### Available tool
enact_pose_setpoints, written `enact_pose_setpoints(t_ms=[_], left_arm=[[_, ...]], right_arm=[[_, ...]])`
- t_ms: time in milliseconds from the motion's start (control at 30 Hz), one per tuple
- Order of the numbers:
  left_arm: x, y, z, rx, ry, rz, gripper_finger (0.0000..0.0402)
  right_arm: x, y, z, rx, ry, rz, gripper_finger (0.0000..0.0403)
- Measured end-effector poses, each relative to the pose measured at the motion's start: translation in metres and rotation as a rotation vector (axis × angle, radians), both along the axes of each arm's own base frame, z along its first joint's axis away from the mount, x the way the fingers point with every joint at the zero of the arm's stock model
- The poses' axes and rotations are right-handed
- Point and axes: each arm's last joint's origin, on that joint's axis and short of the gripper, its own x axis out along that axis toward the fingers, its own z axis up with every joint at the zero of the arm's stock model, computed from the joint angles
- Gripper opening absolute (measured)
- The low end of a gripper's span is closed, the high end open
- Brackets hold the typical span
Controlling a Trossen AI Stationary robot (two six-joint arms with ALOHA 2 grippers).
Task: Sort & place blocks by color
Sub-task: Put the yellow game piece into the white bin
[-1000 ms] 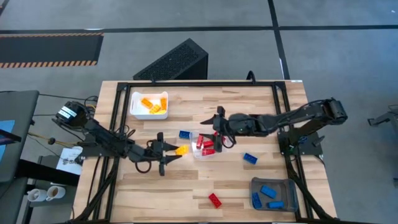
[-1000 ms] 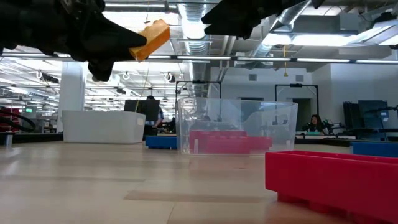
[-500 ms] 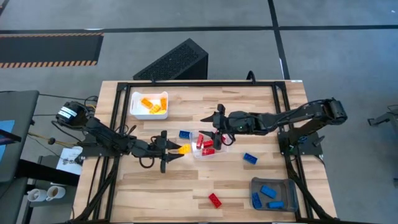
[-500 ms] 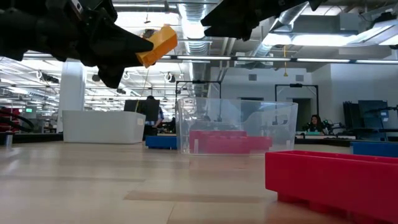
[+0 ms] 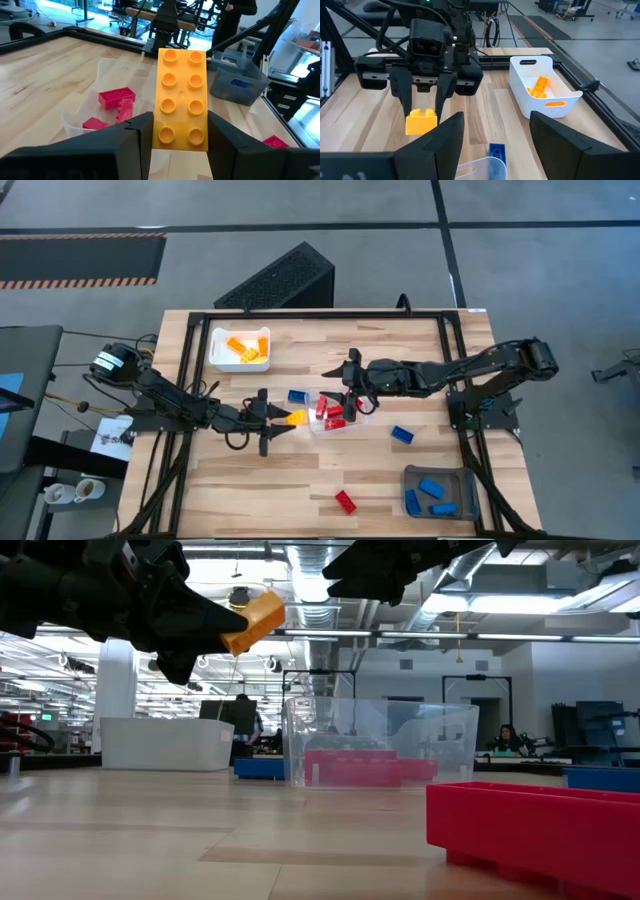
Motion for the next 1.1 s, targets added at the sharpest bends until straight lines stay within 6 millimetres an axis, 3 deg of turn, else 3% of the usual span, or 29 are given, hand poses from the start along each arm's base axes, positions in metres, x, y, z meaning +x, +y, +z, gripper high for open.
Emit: enact_pose_setpoints(t_ms=[1100], left_arm=[[0.0023,0.0066,-0.0005,-0.022,0.005,0.009,0.0109]], right_arm=[[-0.0003,0.0000,-0.0011,0.014,0.009,-0.004,0.0249]])
